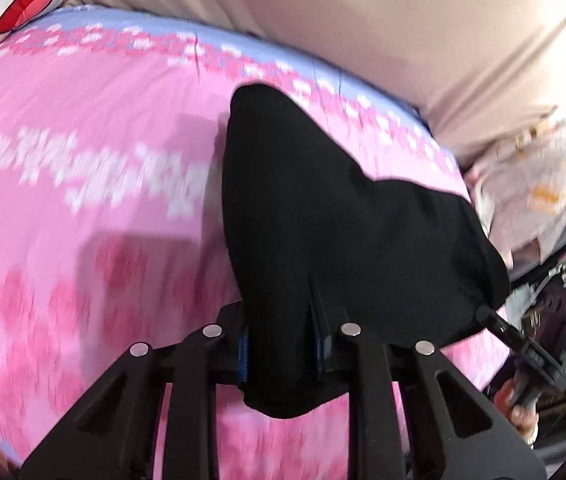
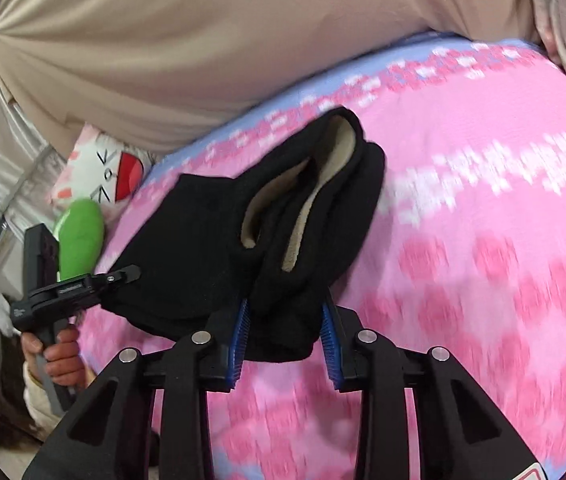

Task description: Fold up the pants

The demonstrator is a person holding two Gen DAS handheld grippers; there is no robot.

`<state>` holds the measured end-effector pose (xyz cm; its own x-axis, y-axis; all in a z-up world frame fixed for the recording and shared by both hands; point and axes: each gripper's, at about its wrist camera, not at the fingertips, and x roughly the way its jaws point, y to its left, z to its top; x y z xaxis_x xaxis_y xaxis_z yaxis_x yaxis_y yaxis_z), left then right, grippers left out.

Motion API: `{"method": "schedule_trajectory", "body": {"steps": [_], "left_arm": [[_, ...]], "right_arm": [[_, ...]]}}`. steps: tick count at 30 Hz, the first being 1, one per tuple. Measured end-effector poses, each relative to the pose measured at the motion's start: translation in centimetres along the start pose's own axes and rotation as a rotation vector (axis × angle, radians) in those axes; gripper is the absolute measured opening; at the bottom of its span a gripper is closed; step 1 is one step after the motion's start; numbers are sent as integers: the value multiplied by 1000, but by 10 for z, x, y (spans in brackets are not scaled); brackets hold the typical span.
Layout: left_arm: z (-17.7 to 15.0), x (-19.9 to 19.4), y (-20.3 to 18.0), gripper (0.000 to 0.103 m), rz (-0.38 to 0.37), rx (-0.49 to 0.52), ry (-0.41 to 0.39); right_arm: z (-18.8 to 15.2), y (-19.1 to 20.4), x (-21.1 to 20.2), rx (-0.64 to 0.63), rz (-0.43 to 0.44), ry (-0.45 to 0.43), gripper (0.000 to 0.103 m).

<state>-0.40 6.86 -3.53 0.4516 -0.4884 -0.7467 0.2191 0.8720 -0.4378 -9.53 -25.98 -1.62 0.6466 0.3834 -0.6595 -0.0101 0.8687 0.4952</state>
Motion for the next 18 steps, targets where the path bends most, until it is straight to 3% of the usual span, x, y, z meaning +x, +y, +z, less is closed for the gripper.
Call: {"method": "schedule_trajectory", "body": {"steps": [2,4,6,8,10,11,13,17,18], "left_arm": [[-17,-4,1,25,34,7,-1],[-23,-2,-1,38,89,35,-26],[-26,-3,-5,44,172,47,-52],[-30,-10,-13,49,205,82,-78],[-32,-16,-22,70,234,112,-110],[-32,-16,-26,70,263,125,-129],[-31,-7,-29,71,318,136,-122],[-31,8,-20,73,329,104,-84],[-33,9,-20,77,333,102,-87]], "right_arm": [[-20,-5,2,-17,-42,27,44],[-38,-6,2,-65,-128,14,53],[-48,-7,-4,-100,-170,-7,53],[-57,-2,-14,-173,-223,-38,53],[-62,5,-18,-260,-270,-52,53],[-64,8,-16,-288,-279,-50,53],[-68,17,-7,-348,-312,-40,51],[-59,24,19,-409,-435,-60,43],[-54,24,22,-404,-437,-78,31]]}}
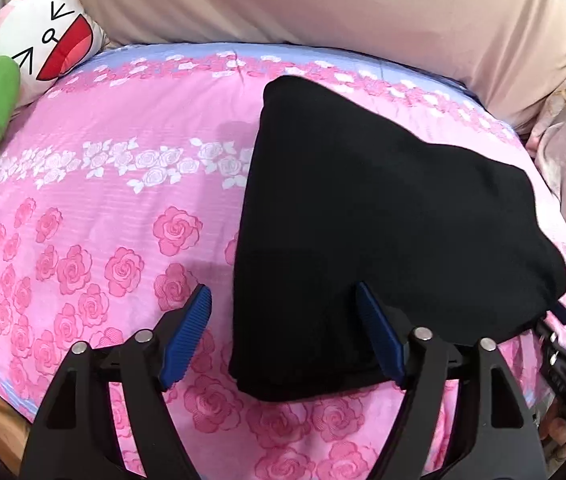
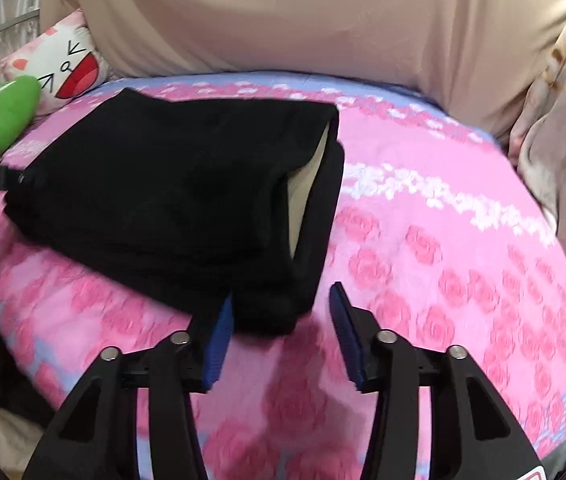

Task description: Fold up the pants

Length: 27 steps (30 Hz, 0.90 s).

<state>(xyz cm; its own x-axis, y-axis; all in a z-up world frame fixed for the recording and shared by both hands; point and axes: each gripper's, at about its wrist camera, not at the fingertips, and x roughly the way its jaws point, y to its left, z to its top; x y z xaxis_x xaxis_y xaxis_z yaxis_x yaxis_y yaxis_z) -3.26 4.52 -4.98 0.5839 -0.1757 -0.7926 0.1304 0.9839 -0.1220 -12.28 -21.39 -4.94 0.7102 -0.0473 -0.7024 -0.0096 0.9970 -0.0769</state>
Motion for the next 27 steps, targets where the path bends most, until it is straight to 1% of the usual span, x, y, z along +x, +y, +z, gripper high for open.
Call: {"method": "schedule_trajectory", "body": {"steps": [1,3,5,7,9,10,11,12,13,15,16,17,18,19,20,21,23,25,27], "left_arm": [[0,0,0,81,6,-4,-2],[0,0,1,84,19,2,-6],[-1,0,0,85,28,15,-7],[-1,0,0,87,37,21,-13],[-3,3,-1,89,38,30,-9],[-3,5,-2,90,40,31,-9],[-4,6,-2,90,48,32,-11],[-4,6,-3,91,58,34,-14],[-4,5,-4,90,63,37,-16],[-4,1,-7,90,81,52,-25],[-4,0,-8,90,88,58,-27],[-4,-1,-8,90,88,59,-26],[-4,-3,-9,89,86,58,-26],[-3,-5,-10,89,86,60,-30],[-3,-5,-10,89,88,64,-30],[-3,-7,-12,89,91,66,-33],[-2,-10,-12,89,88,61,-35],[0,-16,-11,89,80,53,-53],[8,-31,-8,89,71,36,-105]], "right_arm": [[3,-1,2,17,9,-8,20],[11,-4,-4,64,22,-29,13],[14,-12,-22,133,33,-68,10],[9,-24,-31,196,46,-72,8],[-3,-40,-13,264,83,-3,8],[-13,-44,5,282,102,49,9],[-19,-45,8,286,117,37,9],[-19,-45,4,283,126,30,11],[-17,-45,0,286,121,37,15],[-11,-47,-16,303,136,14,16],[-9,-48,-22,303,136,3,20],[-4,-51,-34,306,135,-27,22],[-1,-52,-41,314,148,-45,25],[3,-53,-46,322,170,-57,34],[8,-55,-51,336,200,-72,39],[12,-56,-54,343,209,-86,45],[20,-54,-53,342,228,-95,46],[29,-48,-46,336,220,-85,46],[37,-48,-36,332,213,-77,46]]}}
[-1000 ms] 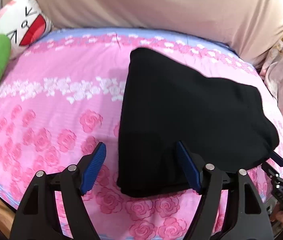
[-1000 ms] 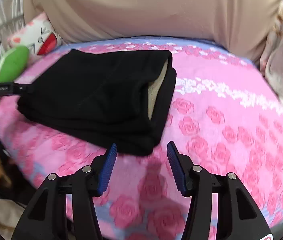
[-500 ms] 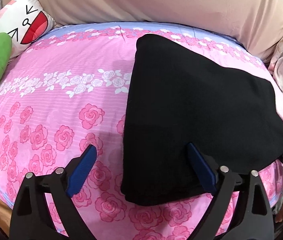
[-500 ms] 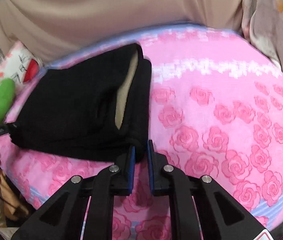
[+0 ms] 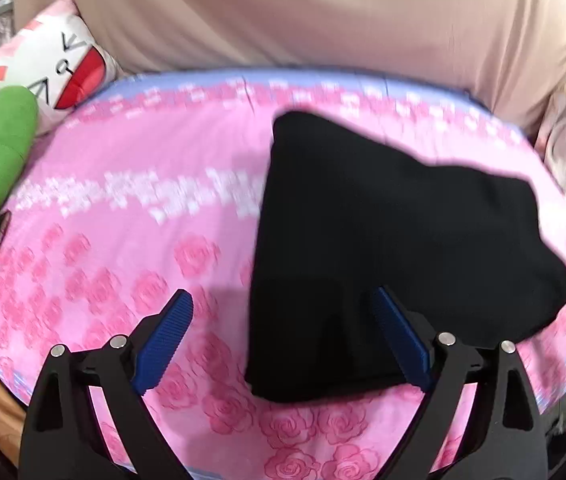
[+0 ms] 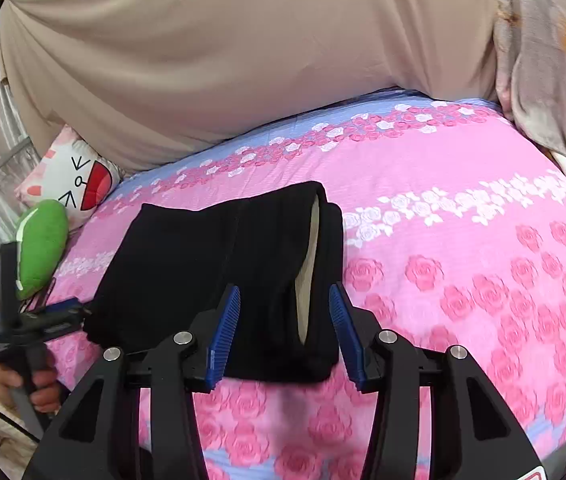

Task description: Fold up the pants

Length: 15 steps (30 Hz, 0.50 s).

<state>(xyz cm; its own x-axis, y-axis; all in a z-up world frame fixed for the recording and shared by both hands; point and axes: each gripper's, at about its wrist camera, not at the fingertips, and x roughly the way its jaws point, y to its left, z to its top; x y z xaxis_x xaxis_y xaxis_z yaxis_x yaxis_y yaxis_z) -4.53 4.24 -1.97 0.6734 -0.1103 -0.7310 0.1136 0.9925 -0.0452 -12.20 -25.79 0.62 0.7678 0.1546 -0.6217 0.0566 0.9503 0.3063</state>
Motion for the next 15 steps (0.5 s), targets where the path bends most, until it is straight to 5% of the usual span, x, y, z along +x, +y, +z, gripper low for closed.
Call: {"method": "schedule_trajectory", "body": {"steps": [6,13,14,15], "left_arm": [[56,8,11,90,-29,-77,-53],[95,90,13,90,-56,-139,115],[97,103,12,91,-57,-140,144],[100,112,12,92,-44,-141,139]], "right_arm": [[28,-9,33,1,-2,18,50],[54,-13,94,23,30,86,52],[56,-13,101,33,47,92,49],[59,-12,111,28,77,111,21]]}}
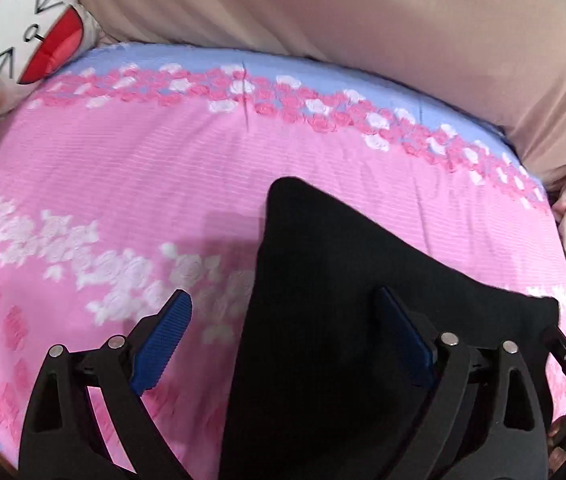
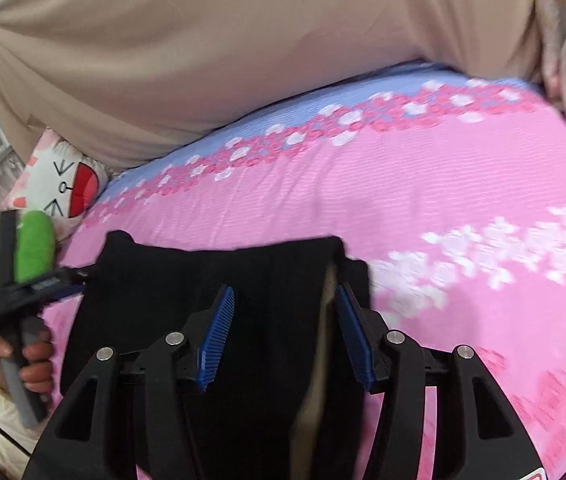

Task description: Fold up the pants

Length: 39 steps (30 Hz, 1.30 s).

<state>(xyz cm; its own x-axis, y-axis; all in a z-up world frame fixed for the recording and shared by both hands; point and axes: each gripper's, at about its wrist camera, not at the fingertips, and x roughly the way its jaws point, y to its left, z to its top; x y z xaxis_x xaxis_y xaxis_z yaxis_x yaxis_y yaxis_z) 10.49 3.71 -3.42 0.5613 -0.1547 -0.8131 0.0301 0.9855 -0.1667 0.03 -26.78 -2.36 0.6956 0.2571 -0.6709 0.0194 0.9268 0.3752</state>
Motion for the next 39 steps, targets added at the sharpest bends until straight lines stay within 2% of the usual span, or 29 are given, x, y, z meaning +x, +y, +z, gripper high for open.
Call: {"method": "schedule_trajectory", "body": {"steps": [1,2,4,6,7,10,11,13,15,17,18,19,23,25,26,27,28,30,33,34,36,37,38,39], "left_arm": [[3,6,1,92,36,-2,-4],[7,11,2,91,63,-7,-6],[11,13,6,91,75,-22,-23],[11,15,6,92,82,-18,-37],[10,18,6,92,89,-14,-40],[5,25,1,92,118,-2,-47],[7,23,1,92,123,-1,-55],[9,17,1,92,136,5,-71],[8,-2,0,90,127,15,-105],[1,-27,0,90,101,27,-144],[-4,-38,0,90,84,33,-156],[-11,-50,0,91,74,38,-173],[-43,-76,-1,91,83,53,-199],[-58,-80,-2,92,78,61,-185],[-65,-80,-3,92,79,60,-173],[-71,-79,-3,92,78,65,-164],[-75,-79,-4,92,79,73,-159],[-87,-77,-6,92,112,94,-142],[-101,-75,-5,92,153,108,-140],[-106,-70,-5,92,163,112,-127],[-113,-61,-4,94,170,108,-115],[-114,-60,-3,95,177,102,-120],[-113,-60,-2,96,183,99,-126],[-112,-62,-1,95,184,99,-121]], "right_arm": [[3,3,6,-16,14,14,5],[5,7,7,-28,0,10,5],[12,20,-14,-69,-20,-73,4],[17,25,-38,-83,0,-141,4],[16,23,-35,-91,-14,-135,4],[5,2,12,-86,-112,11,6],[1,-6,16,-41,-82,11,7],[3,-5,-2,-9,-54,-31,14],[2,3,-36,-21,-51,-95,16],[-9,9,-67,-46,-25,-113,31],[-15,11,-76,-57,-26,-112,43],[-24,13,-83,-70,-33,-100,47],[-73,22,-84,-89,-31,-5,47],[-87,24,-75,-85,-24,20,44],[-91,24,-71,-88,-36,20,38],[-94,26,-65,-107,-72,9,23],[-95,26,-61,-122,-95,8,17],[-92,23,-69,-97,-67,-14,12],[-87,23,-100,-95,-57,-91,9],[-88,18,-99,-86,-62,-89,9],[-98,2,-70,-65,-78,-7,13],[-105,-7,-61,-43,-45,-6,14],[-106,-10,-64,-16,-16,-29,15],[-102,-11,-70,9,5,-9,16]]}}
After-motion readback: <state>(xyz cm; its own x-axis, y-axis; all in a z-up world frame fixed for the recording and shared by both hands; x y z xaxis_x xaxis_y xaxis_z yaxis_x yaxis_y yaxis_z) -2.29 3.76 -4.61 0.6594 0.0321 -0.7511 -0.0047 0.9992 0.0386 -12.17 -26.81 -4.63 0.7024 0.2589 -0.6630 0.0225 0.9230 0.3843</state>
